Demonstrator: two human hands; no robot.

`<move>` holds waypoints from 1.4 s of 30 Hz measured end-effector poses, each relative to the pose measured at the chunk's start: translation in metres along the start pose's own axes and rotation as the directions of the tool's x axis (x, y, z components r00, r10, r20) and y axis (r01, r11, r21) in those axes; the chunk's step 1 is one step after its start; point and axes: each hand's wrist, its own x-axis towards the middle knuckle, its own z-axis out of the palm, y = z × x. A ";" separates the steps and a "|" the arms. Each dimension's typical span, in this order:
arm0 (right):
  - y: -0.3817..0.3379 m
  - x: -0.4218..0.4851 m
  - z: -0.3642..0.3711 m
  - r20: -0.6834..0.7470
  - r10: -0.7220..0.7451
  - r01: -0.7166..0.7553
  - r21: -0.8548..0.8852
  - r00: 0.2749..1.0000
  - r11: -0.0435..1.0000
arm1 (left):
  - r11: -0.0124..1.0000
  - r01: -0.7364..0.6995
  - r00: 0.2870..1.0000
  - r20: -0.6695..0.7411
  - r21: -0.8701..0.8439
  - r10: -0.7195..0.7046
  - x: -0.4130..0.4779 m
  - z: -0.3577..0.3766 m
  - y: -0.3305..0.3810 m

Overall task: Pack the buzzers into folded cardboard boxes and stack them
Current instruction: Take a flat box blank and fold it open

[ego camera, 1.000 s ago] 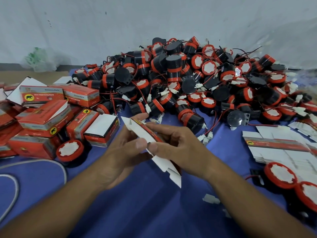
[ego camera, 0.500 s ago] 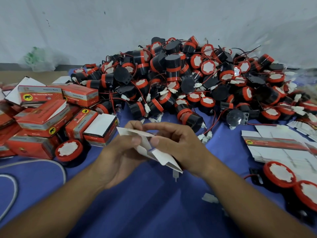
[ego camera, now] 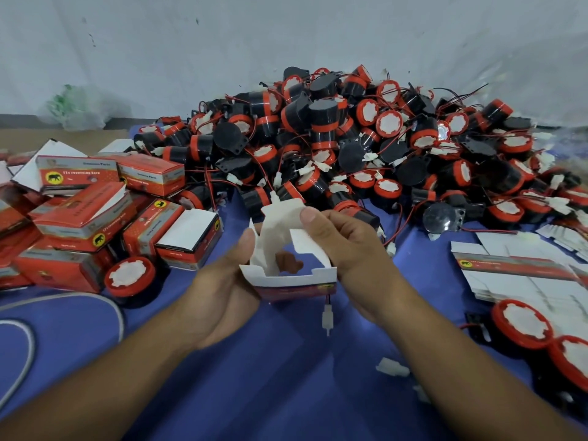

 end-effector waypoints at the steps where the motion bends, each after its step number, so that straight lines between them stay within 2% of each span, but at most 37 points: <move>1: 0.000 -0.001 0.001 -0.001 -0.005 0.005 -0.024 1.000 1.000 | 1.000 0.008 1.000 -0.022 0.021 -0.007 0.001 -0.001 -0.002; 5: 0.005 0.000 -0.001 0.070 0.020 -0.012 -0.115 0.997 0.993 | 0.992 0.026 0.997 -0.076 0.121 -0.017 0.002 -0.008 -0.005; 8: 0.005 0.001 -0.007 0.204 0.104 -0.098 -0.044 0.973 0.994 | 0.987 0.000 0.998 -0.057 0.161 0.009 0.005 -0.013 -0.005; 10: 0.005 -0.001 -0.006 0.242 0.078 -0.073 -0.032 0.967 0.997 | 0.984 -0.042 0.998 -0.048 0.170 0.051 0.005 -0.016 -0.007; 12: 0.006 -0.001 -0.001 0.220 0.036 -0.033 -0.016 0.975 0.999 | 0.975 -0.079 0.996 -0.010 0.210 0.083 0.007 -0.015 -0.008; 14: 0.008 0.002 0.000 0.148 0.033 -0.048 0.102 0.988 0.994 | 0.965 -0.134 0.991 0.019 0.225 0.133 0.015 -0.007 -0.006; 16: 0.008 0.005 -0.003 0.100 0.088 -0.113 0.284 0.991 0.952 | 0.965 -0.141 0.980 -0.110 0.219 0.168 0.023 -0.003 -0.004; 18: 0.008 0.007 -0.006 0.101 0.130 -0.158 0.355 0.986 0.921 | 0.915 -0.223 0.962 -0.077 0.336 0.263 0.017 -0.011 -0.012; 19: 0.008 0.008 -0.006 0.111 0.132 -0.164 0.357 0.985 0.920 | 0.853 -0.248 0.951 -0.055 0.459 0.306 0.011 -0.012 -0.012; 21: 0.010 0.006 -0.003 0.134 0.093 -0.133 0.332 0.987 0.934 | 0.795 -0.231 0.945 -0.067 0.561 0.321 0.009 -0.015 -0.020; 23: 0.014 0.005 0.001 0.138 0.014 -0.050 0.263 0.990 0.963 | 0.850 -0.221 0.949 -0.096 0.479 0.301 0.005 -0.022 -0.020; 26: 0.017 0.001 0.001 0.126 -0.076 0.070 0.051 0.989 0.996 | 0.914 -0.238 0.952 -0.106 0.329 0.286 0.008 -0.021 -0.017; 28: 0.018 -0.001 0.002 0.134 -0.049 0.053 -0.030 0.990 0.998 | 0.914 -0.234 0.940 -0.163 0.332 0.300 0.010 -0.022 -0.015; 30: 0.019 -0.002 0.004 0.163 0.022 -0.016 -0.039 0.986 0.999 | 0.911 -0.224 0.927 -0.214 0.345 0.309 0.011 -0.020 -0.014; 32: 0.020 -0.002 0.005 0.195 0.020 -0.004 -0.084 0.981 0.996 | 0.907 -0.194 0.921 -0.250 0.373 0.300 0.012 -0.019 -0.013; 34: 0.021 -0.002 0.006 0.202 -0.039 0.068 -0.140 0.979 0.988 | 0.840 -0.193 0.908 -0.231 0.507 0.348 0.009 -0.018 -0.015; 37: 0.019 -0.001 0.007 0.138 -0.111 0.130 -0.136 0.984 0.982 | 0.574 -0.219 0.858 -0.124 0.789 0.498 0.004 -0.016 -0.018; 40: 0.016 0.001 0.008 0.022 -0.104 0.104 -0.005 0.994 0.995 | 0.442 -0.241 0.854 -0.028 0.864 0.520 -0.002 -0.010 -0.025; 42: 0.016 0.000 0.008 0.036 -0.112 0.113 -0.026 0.993 0.993 | 0.309 -0.219 0.849 0.025 0.926 0.527 -0.003 -0.005 -0.030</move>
